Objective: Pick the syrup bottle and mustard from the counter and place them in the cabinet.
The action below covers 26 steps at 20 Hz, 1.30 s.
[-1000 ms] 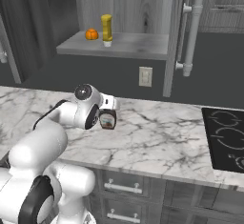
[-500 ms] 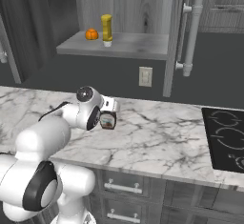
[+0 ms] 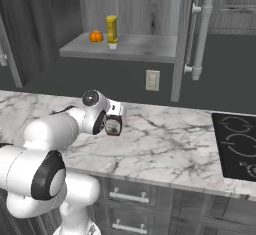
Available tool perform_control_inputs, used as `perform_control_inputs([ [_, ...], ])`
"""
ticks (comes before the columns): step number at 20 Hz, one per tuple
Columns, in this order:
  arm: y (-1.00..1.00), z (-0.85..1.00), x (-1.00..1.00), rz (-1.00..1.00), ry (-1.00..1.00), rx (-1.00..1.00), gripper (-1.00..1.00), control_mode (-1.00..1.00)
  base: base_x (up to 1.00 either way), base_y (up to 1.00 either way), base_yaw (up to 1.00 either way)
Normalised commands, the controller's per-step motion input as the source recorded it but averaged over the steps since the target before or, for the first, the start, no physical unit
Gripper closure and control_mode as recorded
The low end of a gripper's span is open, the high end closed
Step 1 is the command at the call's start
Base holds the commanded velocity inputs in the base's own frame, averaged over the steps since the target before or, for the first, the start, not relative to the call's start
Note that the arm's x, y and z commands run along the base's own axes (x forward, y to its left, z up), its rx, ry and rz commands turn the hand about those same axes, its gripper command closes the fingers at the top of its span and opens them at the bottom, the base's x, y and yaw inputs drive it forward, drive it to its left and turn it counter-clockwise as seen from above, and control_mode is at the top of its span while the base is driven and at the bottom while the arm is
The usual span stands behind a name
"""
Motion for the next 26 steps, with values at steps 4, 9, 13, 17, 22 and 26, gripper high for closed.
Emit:
perform_control_inputs([
  [4, 0.01, -0.04, 0.22, -0.03, -0.01, 0.03, -1.0, -1.0, 0.0, 0.0, 0.0],
  [9, 0.0, -0.07, 0.19, -0.02, -0.01, 0.02, -1.0, -1.0, 0.0, 0.0, 0.0],
  [13, 0.0, -0.11, 0.16, -0.02, 0.0, 0.02, -1.0, -1.0, 0.0, 0.0, 0.0],
  [17, 0.0, -0.16, 0.14, -0.02, 0.0, 0.01, -1.0, -1.0, 0.0, 0.0, 0.0],
  [22, 0.0, -0.13, 0.16, -0.01, 0.0, 0.02, -1.0, -1.0, 0.0, 0.0, 0.0],
  [26, 0.0, -0.08, 0.16, -0.01, -0.01, 0.02, -1.0, -1.0, 0.0, 0.0, 0.0],
])
